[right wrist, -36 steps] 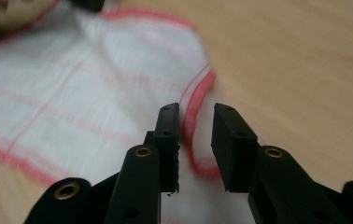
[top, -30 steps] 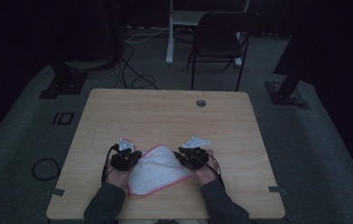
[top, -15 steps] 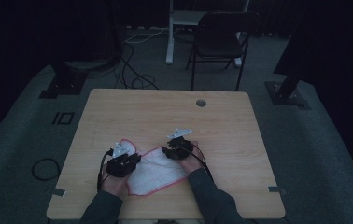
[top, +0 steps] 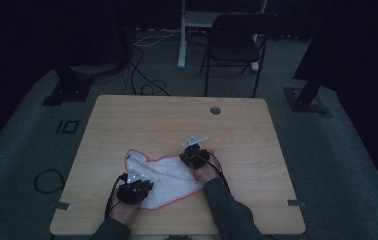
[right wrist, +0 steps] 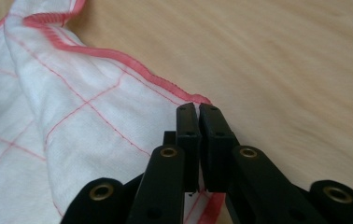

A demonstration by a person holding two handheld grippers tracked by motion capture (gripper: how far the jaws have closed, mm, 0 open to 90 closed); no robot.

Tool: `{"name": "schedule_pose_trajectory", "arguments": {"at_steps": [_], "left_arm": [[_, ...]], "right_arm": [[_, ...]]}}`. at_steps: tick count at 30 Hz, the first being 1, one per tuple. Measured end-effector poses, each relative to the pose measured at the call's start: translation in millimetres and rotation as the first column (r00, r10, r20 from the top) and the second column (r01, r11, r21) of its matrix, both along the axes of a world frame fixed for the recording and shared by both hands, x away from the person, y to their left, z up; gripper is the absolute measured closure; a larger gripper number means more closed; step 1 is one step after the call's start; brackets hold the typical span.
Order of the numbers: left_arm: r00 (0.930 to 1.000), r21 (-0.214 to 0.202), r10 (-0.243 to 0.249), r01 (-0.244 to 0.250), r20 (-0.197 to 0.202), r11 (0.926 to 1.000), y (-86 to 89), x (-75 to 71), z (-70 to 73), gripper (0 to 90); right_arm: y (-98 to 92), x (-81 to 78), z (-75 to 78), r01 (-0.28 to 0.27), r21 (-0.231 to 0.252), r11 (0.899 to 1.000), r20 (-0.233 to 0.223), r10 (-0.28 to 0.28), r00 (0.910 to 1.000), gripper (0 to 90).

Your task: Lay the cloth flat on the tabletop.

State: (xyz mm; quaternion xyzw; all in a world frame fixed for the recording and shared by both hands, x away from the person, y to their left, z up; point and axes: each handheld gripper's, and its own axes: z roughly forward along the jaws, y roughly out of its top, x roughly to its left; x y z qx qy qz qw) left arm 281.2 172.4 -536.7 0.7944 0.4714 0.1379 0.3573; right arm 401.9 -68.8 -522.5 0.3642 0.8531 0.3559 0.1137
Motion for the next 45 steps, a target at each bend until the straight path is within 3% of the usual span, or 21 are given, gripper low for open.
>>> {"name": "schedule_pose_trajectory", "arguments": {"at_steps": [10, 15, 18, 25, 26, 29, 33, 38, 45], "left_arm": [[0.9995, 0.03, -0.027, 0.027, 0.015, 0.9992, 5.5, 6.6, -0.1, 80.9], [0.9988, 0.048, -0.045, 0.044, 0.021, 0.9979, 7.0, 11.8, 0.5, 80.9], [0.9961, 0.067, -0.083, 0.081, 0.028, 0.9944, 9.0, 16.9, 0.9, 80.7], [0.9937, 0.073, -0.108, 0.105, 0.03, 0.9918, 6.7, 22.0, 1.0, 79.0], [0.9931, 0.071, -0.113, 0.11, 0.033, 0.9914, 4.5, 22.7, 0.7, 78.5], [0.9925, 0.075, -0.118, 0.115, 0.033, 0.9905, 3.3, 23.4, 0.9, 78.3], [0.9928, 0.068, -0.115, 0.113, 0.032, 0.9912, 2.7, 23.5, 0.6, 77.4], [0.9934, 0.065, -0.11, 0.107, 0.033, 0.9921, 0.5, 22.9, 0.4, 76.9], [0.9934, 0.063, -0.109, 0.107, 0.036, 0.9923, -1.4, 22.8, 0.0, 76.3]], "right_arm": [[-35.7, 11.1, 17.4, 0.108, -0.002, 0.994, 0.066, -0.107, 0.992, 88.2], [-48.2, 17.0, 24.3, 0.131, -0.012, 0.991, 0.083, -0.13, 0.9881, 88.1], [-57.7, 23.5, 30.3, 0.152, -0.025, 0.988, 0.104, -0.148, 0.9835, 88.1], [-68.1, 32.9, 37.3, 0.184, -0.046, 0.982, 0.131, -0.177, 0.9754, 87.7], [-70.1, 35.0, 39.6, 0.199, -0.051, 0.979, 0.141, -0.19, 0.9717, 80.4], [-71.8, 33.6, 42.9, 0.208, -0.045, 0.977, 0.157, -0.199, 0.9673, 75.3], [-71.2, 23.9, 46.1, 0.18, -0.03, 0.983, 0.165, -0.173, 0.971, 70.9], [-63.1, -4.3, 33.4, 0.112, -0.01, 0.994, 0.138, -0.109, 0.9844, 65.0], [-55.2, -43.8, 14.1, 0.038, 0.014, 0.999, 0.113, -0.039, 0.9928, 61.5]]}}
